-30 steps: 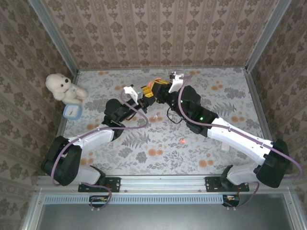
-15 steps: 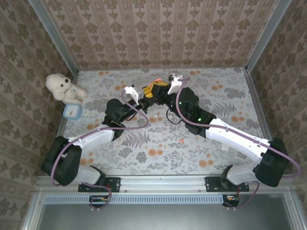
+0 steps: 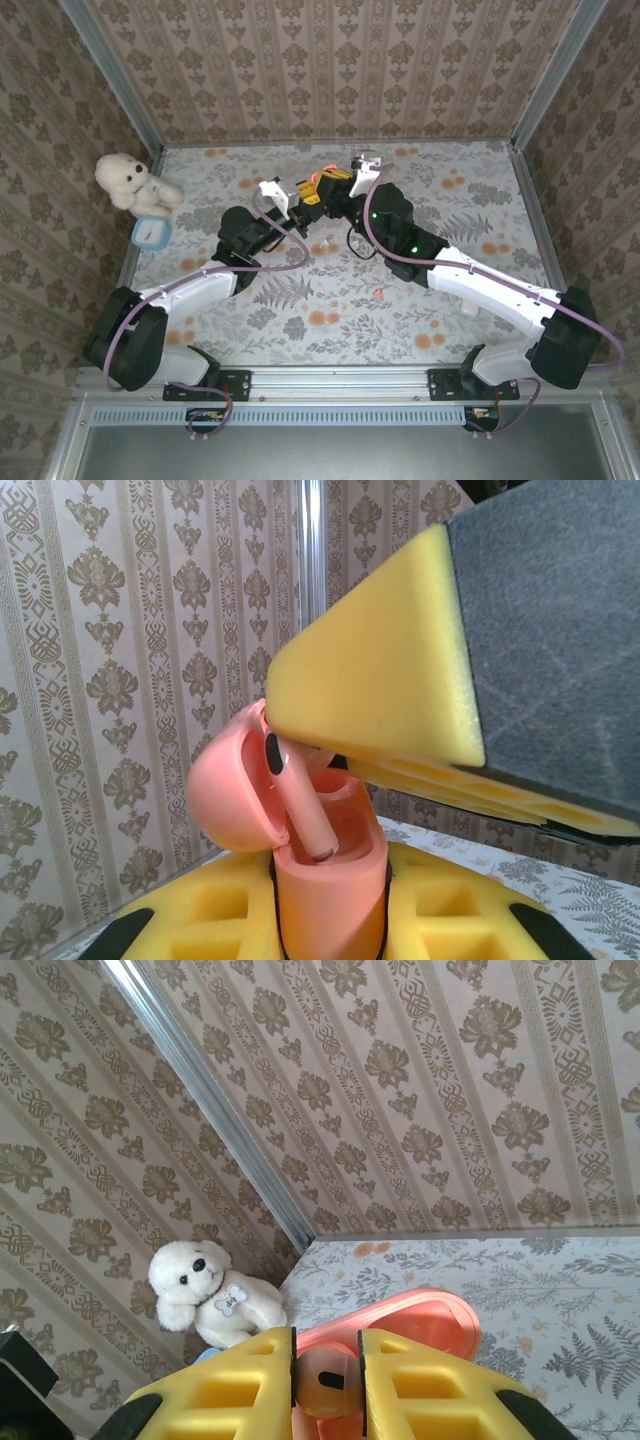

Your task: Insert the wireless bluetooth earbuds into the charging case

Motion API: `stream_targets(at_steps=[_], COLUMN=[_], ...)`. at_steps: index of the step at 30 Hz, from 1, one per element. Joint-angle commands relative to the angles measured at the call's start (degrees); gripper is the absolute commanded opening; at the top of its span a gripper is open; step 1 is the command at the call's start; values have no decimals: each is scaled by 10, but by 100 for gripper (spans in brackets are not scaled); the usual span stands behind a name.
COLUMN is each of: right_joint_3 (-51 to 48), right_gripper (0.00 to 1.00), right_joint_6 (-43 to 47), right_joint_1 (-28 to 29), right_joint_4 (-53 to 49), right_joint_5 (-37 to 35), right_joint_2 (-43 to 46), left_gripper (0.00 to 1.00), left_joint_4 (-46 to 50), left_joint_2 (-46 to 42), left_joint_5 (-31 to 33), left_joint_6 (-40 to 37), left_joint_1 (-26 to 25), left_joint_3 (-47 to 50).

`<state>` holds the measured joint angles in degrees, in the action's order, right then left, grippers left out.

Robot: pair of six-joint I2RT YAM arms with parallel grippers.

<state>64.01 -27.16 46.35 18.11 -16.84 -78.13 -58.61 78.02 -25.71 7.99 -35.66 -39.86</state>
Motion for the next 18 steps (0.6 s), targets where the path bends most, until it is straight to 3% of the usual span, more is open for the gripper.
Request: stream_targets(at_steps=[1,18], right_joint_3=[-10,-5], right_gripper=[20,19], right_joint_6=[9,34], right_joint_1=[-6,-5], right_joint_4=[16,-5], right_joint_5=[-20,60], right_joint_2=[-8,-27], left_gripper=[0,0], left_joint_4=[-11,-3], left_joint_2=[-22,-31], left_joint_5=[-4,1], left_joint_6=[5,0], left_joint_1=[-6,-7], left_joint_3=[-15,-18])
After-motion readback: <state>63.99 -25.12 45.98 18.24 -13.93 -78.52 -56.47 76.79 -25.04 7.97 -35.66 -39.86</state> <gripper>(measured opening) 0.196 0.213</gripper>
